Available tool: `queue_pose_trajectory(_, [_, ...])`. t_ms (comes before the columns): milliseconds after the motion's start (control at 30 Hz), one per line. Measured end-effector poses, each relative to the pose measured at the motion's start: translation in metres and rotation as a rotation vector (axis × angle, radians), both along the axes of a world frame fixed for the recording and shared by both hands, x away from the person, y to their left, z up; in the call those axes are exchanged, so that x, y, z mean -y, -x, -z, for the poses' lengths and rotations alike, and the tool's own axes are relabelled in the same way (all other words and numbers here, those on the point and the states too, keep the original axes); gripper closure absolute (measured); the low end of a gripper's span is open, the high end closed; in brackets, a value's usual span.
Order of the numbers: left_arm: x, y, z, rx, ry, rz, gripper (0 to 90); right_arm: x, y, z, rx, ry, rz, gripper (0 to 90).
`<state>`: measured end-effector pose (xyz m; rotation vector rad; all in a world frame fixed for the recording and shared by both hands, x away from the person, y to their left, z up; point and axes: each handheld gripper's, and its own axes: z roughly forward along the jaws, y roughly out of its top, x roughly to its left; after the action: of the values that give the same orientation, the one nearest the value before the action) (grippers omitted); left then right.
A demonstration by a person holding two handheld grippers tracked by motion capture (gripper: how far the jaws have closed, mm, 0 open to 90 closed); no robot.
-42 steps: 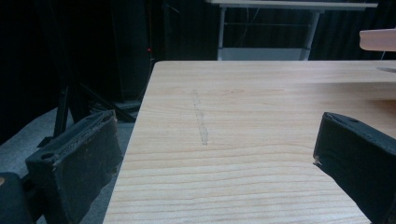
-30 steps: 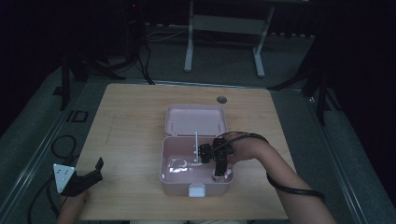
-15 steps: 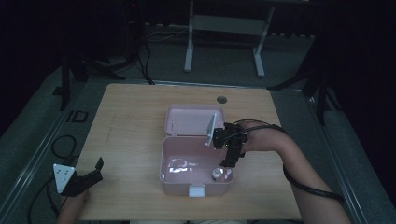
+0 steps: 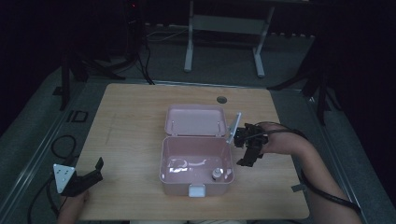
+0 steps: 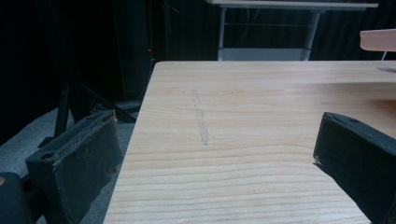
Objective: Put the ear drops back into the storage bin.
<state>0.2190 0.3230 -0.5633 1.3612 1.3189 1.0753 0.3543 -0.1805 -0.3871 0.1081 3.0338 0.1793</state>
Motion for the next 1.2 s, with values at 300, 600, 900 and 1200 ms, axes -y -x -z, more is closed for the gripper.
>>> queue_pose_trajectory(300, [0.000, 0.000, 0.000, -0.002, -0.002, -0.003, 1.0, 0.036, -0.010, 0.038, -0.025, -0.042, 0.098, 14.9])
queue_pose_trajectory(600, [0.000, 0.000, 0.000, -0.001, -0.001, -0.002, 1.0, 0.062, -0.013, 0.076, -0.006, -0.067, 0.182, 14.9])
queue_pose_trajectory(900, [0.000, 0.000, 0.000, -0.001, -0.002, -0.002, 1.0, 0.084, -0.011, 0.102, 0.012, -0.114, 0.255, 14.9])
queue_pose_trajectory(1200, [0.001, 0.000, 0.000, 0.000, -0.002, -0.002, 1.0, 0.114, -0.005, 0.121, 0.073, -0.214, 0.389, 14.9])
